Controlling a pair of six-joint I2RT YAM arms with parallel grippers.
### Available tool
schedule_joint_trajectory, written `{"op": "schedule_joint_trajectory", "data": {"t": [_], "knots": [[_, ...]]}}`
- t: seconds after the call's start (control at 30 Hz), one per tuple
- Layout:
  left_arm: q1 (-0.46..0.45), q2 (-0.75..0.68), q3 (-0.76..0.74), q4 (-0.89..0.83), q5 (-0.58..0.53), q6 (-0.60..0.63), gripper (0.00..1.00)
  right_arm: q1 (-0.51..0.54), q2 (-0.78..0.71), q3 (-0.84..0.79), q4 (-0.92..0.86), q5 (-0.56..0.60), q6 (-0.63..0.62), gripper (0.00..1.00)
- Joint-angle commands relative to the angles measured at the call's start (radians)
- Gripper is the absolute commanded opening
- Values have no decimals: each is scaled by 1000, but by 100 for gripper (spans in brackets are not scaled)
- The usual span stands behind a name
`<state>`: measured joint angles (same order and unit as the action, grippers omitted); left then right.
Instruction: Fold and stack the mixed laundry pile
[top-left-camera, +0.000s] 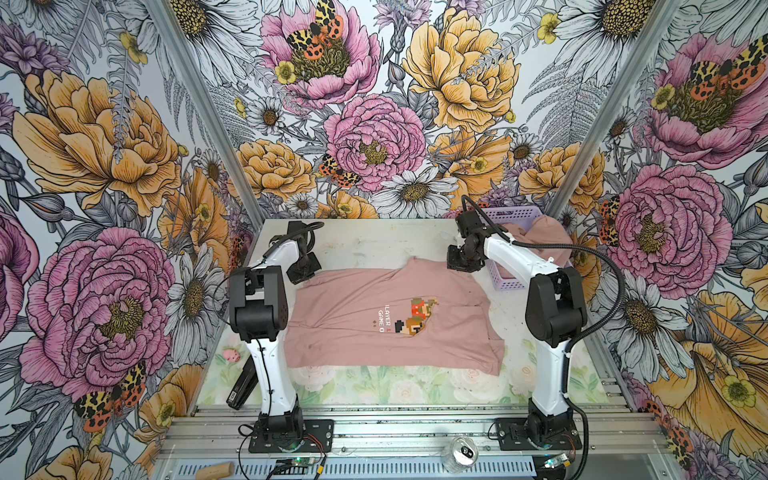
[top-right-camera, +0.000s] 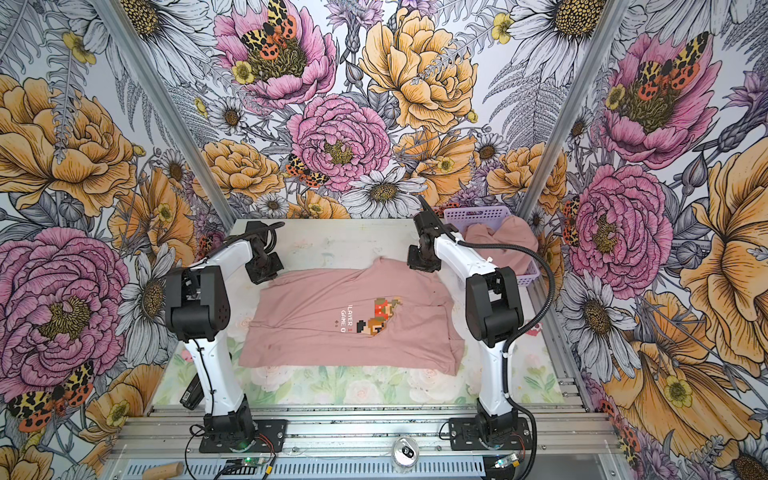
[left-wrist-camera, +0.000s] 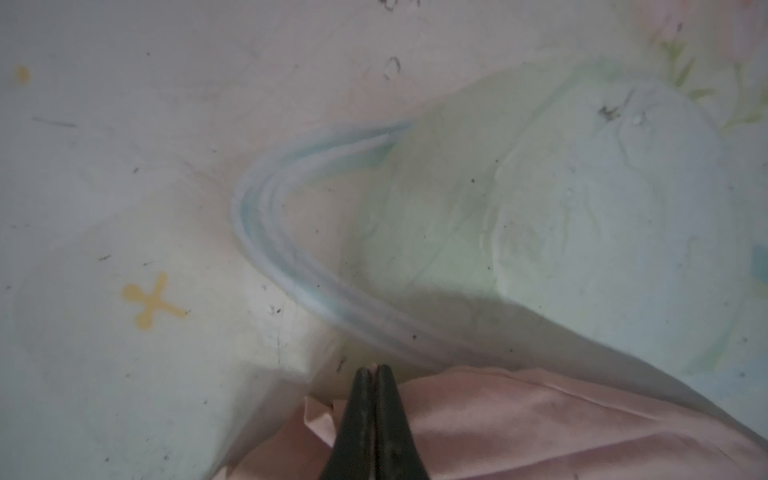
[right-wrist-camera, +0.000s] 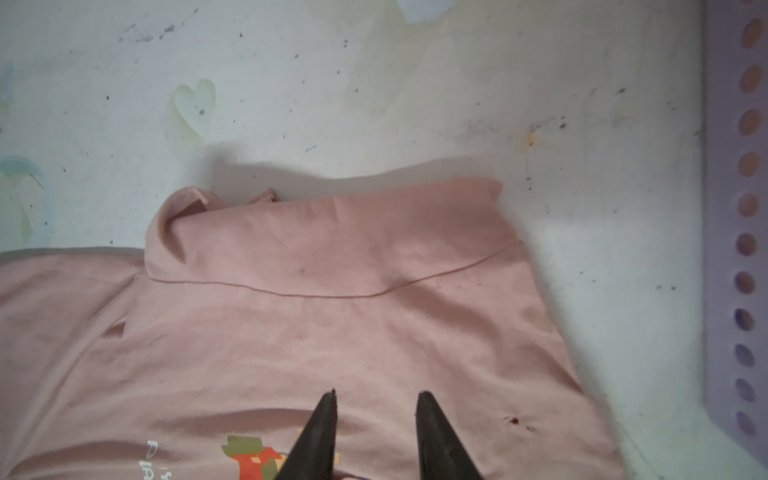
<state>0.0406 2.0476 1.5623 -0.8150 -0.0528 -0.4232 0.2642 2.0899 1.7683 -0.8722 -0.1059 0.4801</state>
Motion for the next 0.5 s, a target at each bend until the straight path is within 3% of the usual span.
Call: {"op": "schedule_joint_trajectory", "data": {"t": [0.0, 0.27, 0.47], "knots": [[-23, -87, -57, -1, 22, -22, 0, -35, 63, 80, 9, 39, 2, 37], [-39, -217, -179, -1, 33, -34, 0, -61, 233, 259, 1, 98, -23, 49], [-45, -262, -196, -1, 38, -35, 0, -60, 330, 354, -23, 81, -34, 51]]}}
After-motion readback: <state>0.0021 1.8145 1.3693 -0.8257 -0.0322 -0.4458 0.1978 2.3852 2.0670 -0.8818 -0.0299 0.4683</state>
